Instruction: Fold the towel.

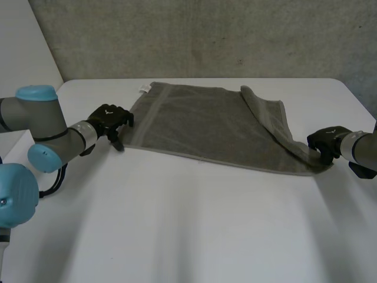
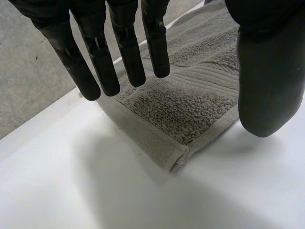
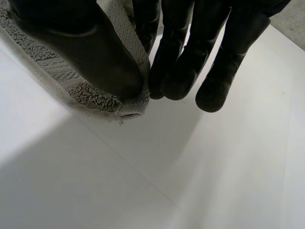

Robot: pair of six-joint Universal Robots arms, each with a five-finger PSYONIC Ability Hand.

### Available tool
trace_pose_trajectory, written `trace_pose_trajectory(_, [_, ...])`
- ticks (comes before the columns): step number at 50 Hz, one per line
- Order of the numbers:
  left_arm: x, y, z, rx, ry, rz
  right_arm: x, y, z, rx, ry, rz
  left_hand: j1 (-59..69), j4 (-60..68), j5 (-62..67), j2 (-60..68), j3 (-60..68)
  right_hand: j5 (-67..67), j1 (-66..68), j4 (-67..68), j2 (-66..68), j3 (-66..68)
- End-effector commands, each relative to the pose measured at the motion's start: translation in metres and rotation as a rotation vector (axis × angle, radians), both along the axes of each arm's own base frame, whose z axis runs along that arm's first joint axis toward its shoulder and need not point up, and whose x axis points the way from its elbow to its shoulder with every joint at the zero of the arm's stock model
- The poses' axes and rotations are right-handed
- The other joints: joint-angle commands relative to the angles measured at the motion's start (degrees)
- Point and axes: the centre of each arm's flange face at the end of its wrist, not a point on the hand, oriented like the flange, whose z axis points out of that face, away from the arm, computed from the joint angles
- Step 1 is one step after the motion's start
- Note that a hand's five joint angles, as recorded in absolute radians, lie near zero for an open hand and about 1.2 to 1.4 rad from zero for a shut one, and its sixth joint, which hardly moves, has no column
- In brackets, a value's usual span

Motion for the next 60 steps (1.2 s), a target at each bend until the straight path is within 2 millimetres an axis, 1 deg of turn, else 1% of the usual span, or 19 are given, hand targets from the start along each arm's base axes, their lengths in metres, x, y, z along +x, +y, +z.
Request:
trace_pose_trajectory(1, [-0.002,-0.004,0.0,-0.034,0.006,-0.004,0.0,0.0,-0.001,0.003,0.0,0.0,0.41,0.21,1.15,0.76,0.77,3.47,4.09,3.43,3.59,3.46])
trace_pose_trajectory(4, [-0.002,-0.004,0.0,-0.034,0.007,-0.007,0.0,0.0,-0.001,0.001,0.001,0.001,2.08,1.88,2.82,2.43,2.45,3.47,4.09,3.43,3.59,3.46])
trace_pose_trajectory(12, [-0.002,-0.004,-0.005,-0.029,0.006,-0.007,0.0,0.001,-0.006,0.015,0.002,0.001,2.09,1.89,2.83,2.44,2.46,3.47,4.09,3.43,3.59,3.46])
trace_pose_trajectory(19, [-0.002,-0.005,-0.009,-0.023,0.004,-0.004,0.0,0.001,-0.006,0.016,0.003,0.0,2.09,1.89,2.83,2.44,2.46,3.47,4.09,3.43,3.59,3.46])
trace_pose_trajectory(33, [-0.003,-0.008,-0.007,-0.045,0.01,-0.006,0.0,0.001,-0.009,0.024,0.002,0.001,2.09,1.89,2.83,2.44,2.46,3.47,4.09,3.43,3.59,3.46])
trace_pose_trajectory(48, [-0.009,-0.011,-0.013,-0.061,0.012,-0.019,0.0,0.001,-0.01,0.024,0.002,0.001,2.93,2.74,3.67,3.28,3.3,3.47,4.09,3.43,3.59,3.46])
trace_pose_trajectory(52, [-0.012,-0.01,-0.014,-0.063,0.012,-0.025,0.0,0.001,-0.011,0.027,0.003,0.002,8.15,7.95,8.89,8.5,8.51,3.47,4.09,3.43,3.59,3.46])
trace_pose_trajectory(53, [-0.013,-0.009,-0.013,-0.064,0.013,-0.028,0.0,0.001,-0.012,0.028,0.002,0.001,12.98,12.78,13.72,13.33,13.34,3.47,4.09,3.43,3.59,3.46])
trace_pose_trajectory(54, [-0.013,-0.009,-0.013,-0.064,0.013,-0.028,0.0,0.001,-0.012,0.028,0.004,0.002,13.02,12.83,13.76,13.38,13.39,3.47,4.09,3.43,3.59,3.46])
trace_pose_trajectory(56, [-0.014,-0.009,-0.013,-0.062,0.014,-0.032,0.0,0.001,-0.012,0.028,0.004,0.002,24.24,24.04,24.98,24.59,24.6,3.47,4.09,3.43,3.59,3.46])
trace_pose_trajectory(57, [-0.014,-0.009,-0.013,-0.062,0.014,-0.032,0.0,0.001,-0.012,0.028,0.004,0.002,24.29,24.1,25.03,24.65,24.66,3.47,4.09,3.43,3.59,3.46])
trace_pose_trajectory(59, [-0.014,-0.008,-0.012,-0.064,0.014,-0.037,0.0,0.001,-0.013,0.03,0.004,0.002,31.16,30.96,31.9,31.51,31.53,3.47,4.09,3.43,3.59,3.46])
trace_pose_trajectory(60, [-0.014,-0.008,-0.012,-0.064,0.014,-0.037,0.0,0.001,-0.013,0.03,0.004,0.002,31.19,30.99,31.93,31.54,31.56,3.47,4.09,3.43,3.59,3.46])
